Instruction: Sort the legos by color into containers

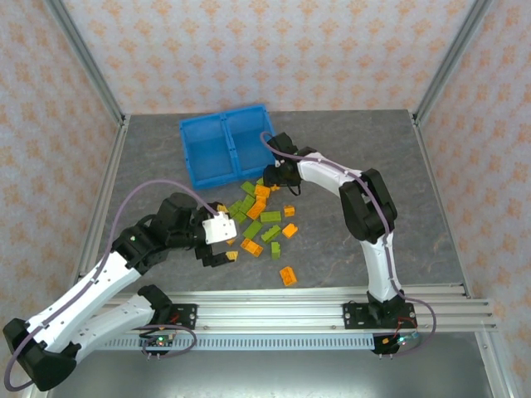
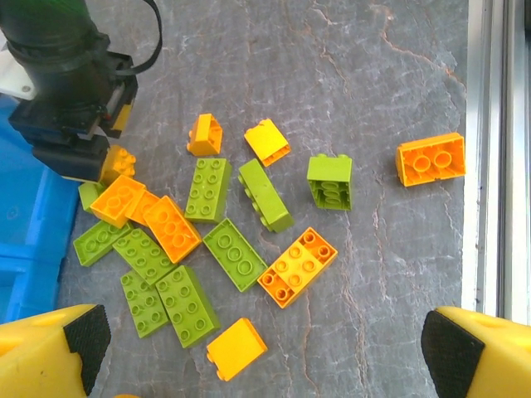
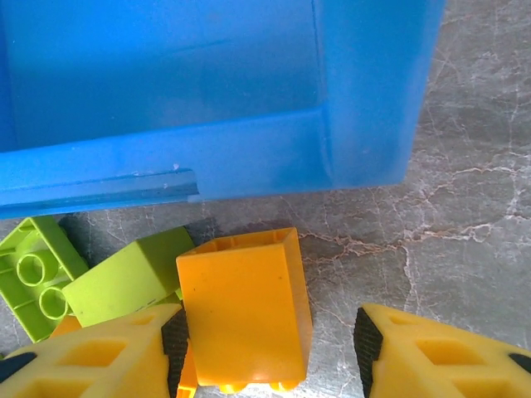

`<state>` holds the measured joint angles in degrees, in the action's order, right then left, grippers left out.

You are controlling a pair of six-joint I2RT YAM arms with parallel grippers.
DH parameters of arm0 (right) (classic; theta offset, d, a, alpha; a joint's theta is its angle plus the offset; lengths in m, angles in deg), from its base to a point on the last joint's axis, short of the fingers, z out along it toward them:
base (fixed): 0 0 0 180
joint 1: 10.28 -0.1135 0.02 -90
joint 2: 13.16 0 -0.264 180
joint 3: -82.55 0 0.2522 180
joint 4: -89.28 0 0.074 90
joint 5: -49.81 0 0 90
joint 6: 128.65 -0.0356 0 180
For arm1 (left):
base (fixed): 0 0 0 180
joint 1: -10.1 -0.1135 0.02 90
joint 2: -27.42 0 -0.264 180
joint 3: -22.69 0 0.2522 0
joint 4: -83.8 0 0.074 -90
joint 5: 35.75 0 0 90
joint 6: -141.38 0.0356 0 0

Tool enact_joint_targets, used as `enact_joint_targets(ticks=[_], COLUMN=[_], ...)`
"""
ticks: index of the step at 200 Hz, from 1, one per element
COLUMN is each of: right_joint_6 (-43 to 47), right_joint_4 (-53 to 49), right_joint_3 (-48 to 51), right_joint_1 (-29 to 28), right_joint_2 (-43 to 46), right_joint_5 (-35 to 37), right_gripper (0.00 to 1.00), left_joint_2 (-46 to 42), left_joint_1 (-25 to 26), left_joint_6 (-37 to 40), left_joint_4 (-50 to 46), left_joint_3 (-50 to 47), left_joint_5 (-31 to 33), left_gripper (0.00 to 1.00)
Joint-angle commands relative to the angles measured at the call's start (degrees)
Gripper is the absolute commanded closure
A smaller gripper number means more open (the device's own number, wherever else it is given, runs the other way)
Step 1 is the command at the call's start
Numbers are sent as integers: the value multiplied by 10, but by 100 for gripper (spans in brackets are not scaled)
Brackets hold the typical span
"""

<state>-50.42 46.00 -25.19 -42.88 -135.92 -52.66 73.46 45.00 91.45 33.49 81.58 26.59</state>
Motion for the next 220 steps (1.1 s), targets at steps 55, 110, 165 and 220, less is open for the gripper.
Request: enact_joint_targets(ticks=[55,110,165,220], right_joint_6=[0,5,21,23], right_joint_4=[-10,6,14,3], right_joint_3=[-17,1,57,-95], right_joint_1=[-2,-2,-37,-57], right_joint_2=[-29,-4,146,101], right_joint_5=[-31,6,74,97], right_gripper=[43,65,69,68], left_joint_2=[-20,-23,-49,-94], left_joint_1=[2,2,3,2], left_joint_6=[15,17,-6,-32], left_joint_4=[30,29,65,123], left_joint_3=[-15,-19,-28,-53], left_joint_5=[9,12,29,103], left_gripper=[0,0,0,0])
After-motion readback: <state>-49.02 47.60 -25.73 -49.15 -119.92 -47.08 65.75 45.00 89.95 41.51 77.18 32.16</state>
